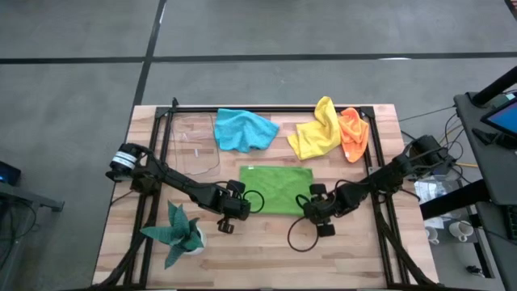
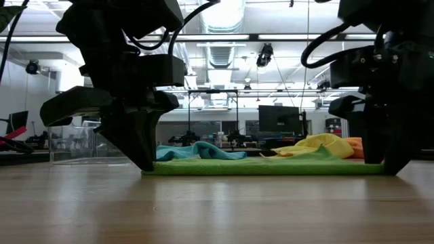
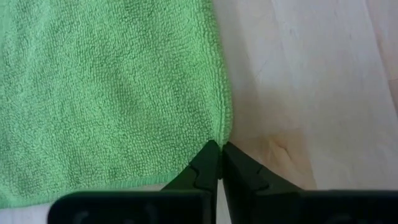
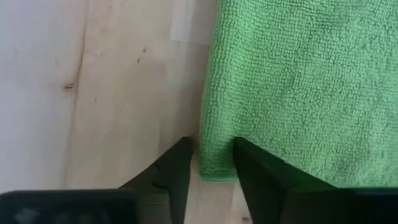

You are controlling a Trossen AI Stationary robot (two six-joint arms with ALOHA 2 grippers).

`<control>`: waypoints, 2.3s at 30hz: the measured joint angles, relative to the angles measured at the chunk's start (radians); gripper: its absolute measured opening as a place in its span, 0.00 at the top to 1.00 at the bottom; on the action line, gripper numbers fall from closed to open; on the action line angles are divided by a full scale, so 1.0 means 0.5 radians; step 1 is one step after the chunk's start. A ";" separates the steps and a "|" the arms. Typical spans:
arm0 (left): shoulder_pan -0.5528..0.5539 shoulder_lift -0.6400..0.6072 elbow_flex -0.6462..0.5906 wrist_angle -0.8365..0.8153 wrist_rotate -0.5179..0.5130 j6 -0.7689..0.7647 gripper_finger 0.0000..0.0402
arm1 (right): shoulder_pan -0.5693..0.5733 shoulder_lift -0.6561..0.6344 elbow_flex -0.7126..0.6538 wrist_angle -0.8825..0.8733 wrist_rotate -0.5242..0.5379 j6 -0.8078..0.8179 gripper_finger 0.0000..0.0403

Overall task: Roll microfiber towels into tight, uniform cylinder then place into a basket
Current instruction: Fold the green microfiber towel

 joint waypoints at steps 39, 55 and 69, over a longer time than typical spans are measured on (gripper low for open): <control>0.088 -0.228 -0.002 -0.018 -0.209 -0.214 1.00 | -0.061 -0.272 0.152 -0.389 0.367 0.237 0.98; 0.115 -0.117 -0.002 -0.027 -0.500 -0.427 1.00 | -0.130 -0.271 0.129 -0.525 0.481 0.420 0.98; 0.122 -0.117 -0.002 -0.042 -0.549 -0.627 1.00 | -0.130 -0.254 0.123 -0.539 0.561 0.568 0.98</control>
